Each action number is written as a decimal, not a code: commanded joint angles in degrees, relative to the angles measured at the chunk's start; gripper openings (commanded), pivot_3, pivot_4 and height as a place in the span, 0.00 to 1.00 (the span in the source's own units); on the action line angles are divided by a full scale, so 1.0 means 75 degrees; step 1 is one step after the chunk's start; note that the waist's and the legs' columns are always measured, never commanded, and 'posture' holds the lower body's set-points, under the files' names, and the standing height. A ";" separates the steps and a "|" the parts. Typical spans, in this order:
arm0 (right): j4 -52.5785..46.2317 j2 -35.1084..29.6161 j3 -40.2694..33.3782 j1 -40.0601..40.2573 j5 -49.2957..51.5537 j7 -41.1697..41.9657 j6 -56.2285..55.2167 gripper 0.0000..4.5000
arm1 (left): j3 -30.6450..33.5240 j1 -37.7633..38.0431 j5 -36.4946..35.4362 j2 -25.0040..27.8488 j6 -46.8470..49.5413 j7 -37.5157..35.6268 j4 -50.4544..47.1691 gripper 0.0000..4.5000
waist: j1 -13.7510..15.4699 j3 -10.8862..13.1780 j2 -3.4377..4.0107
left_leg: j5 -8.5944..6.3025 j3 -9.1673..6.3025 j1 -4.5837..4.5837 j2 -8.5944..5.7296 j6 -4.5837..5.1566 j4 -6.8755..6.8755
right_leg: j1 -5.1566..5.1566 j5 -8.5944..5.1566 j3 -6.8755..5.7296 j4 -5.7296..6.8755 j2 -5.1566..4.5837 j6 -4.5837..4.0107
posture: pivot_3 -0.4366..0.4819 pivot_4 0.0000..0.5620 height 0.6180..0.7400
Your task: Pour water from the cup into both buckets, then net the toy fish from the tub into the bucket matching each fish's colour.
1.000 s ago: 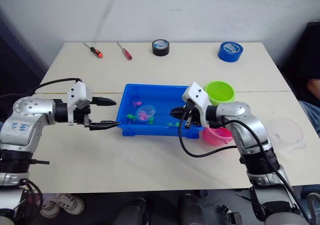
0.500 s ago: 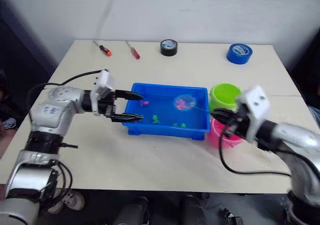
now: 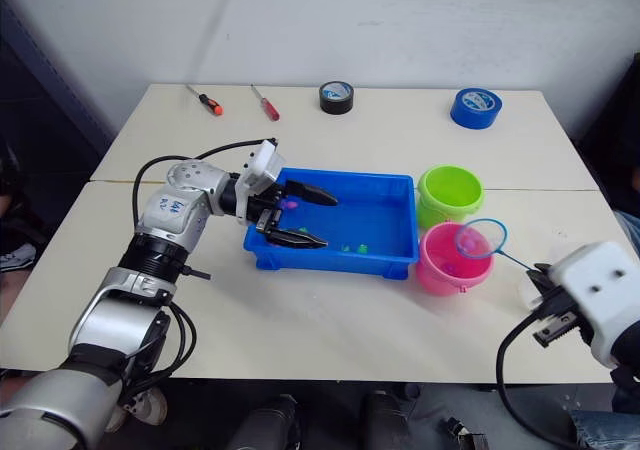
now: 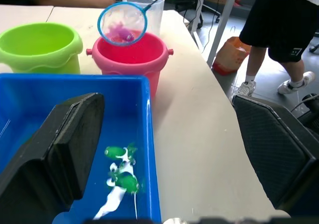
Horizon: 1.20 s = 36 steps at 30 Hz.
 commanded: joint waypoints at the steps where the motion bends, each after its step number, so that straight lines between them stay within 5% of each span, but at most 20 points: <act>1: -0.0109 -0.0885 0.0477 0.1110 -0.3209 0.0049 -0.3516 0.00 | 0.0039 -0.0194 0.0110 -0.0103 -0.0306 -0.0096 0.0190 0.99 | -0.0014 0.0000 -0.0005 | 0.0000 0.0000 -0.0001 0.0006 -0.0001 0.0000 | 0.0001 0.0000 0.0000 -0.0002 0.0004 0.0000 | 0.48 0.27 0.97; 8: 0.1156 -0.1187 0.0289 0.1249 -0.5330 -0.0051 -0.7150 0.00 | 0.0152 -0.0308 0.0220 -0.0152 -0.0538 -0.0123 0.0465 0.99 | 0.0015 0.0001 -0.0020 | 0.0016 0.0015 0.0015 -0.0011 -0.0025 0.0004 | 0.0010 -0.0006 0.0005 0.0004 0.0001 0.0016 | 0.48 0.27 0.97; 16: 0.1950 -0.0731 0.0023 0.0589 -0.4963 0.0311 -0.7809 0.00 | 0.0249 -0.0340 0.0284 -0.0010 -0.0640 -0.0013 0.0629 0.99 | 0.0016 0.0002 -0.0021 | 0.0016 0.0013 0.0015 -0.0010 -0.0024 0.0005 | 0.0013 -0.0006 0.0008 0.0003 -0.0006 0.0016 | 0.48 0.27 0.97; 26: 0.1304 -0.0049 0.3062 -0.3580 -0.0536 0.0255 -0.2385 0.00 | 0.0716 0.0105 0.0533 0.1046 -0.0584 0.0675 0.0884 0.99 | -0.0279 0.0001 -0.0019 | 0.0016 0.0005 0.0044 0.0020 -0.0040 0.0003 | 0.0030 -0.0007 0.0006 0.0018 -0.0001 0.0010 | 0.48 0.27 0.97; 30: 0.2306 0.0727 0.5193 -0.5925 0.0066 0.0098 -0.0613 0.00 | 0.1207 0.1161 0.0436 0.2068 -0.0010 0.1047 -0.0263 0.99 | -0.0398 -0.0003 -0.0017 | 0.0012 -0.0002 0.0046 0.0032 -0.0056 -0.0001 | 0.0023 -0.0010 0.0002 0.0019 0.0000 -0.0001 | 0.48 0.27 0.97; 36: 0.3839 0.1559 0.6647 -0.7588 0.0309 0.0305 0.0154 0.00 | 0.1997 0.2705 -0.0022 0.2976 0.1206 0.1604 -0.2479 0.99 | -0.0244 -0.0003 -0.0018 | 0.0015 -0.0037 -0.0021 0.0024 -0.0066 0.0009 | -0.0030 -0.0012 -0.0015 0.0041 -0.0012 -0.0011 | 0.48 0.27 0.97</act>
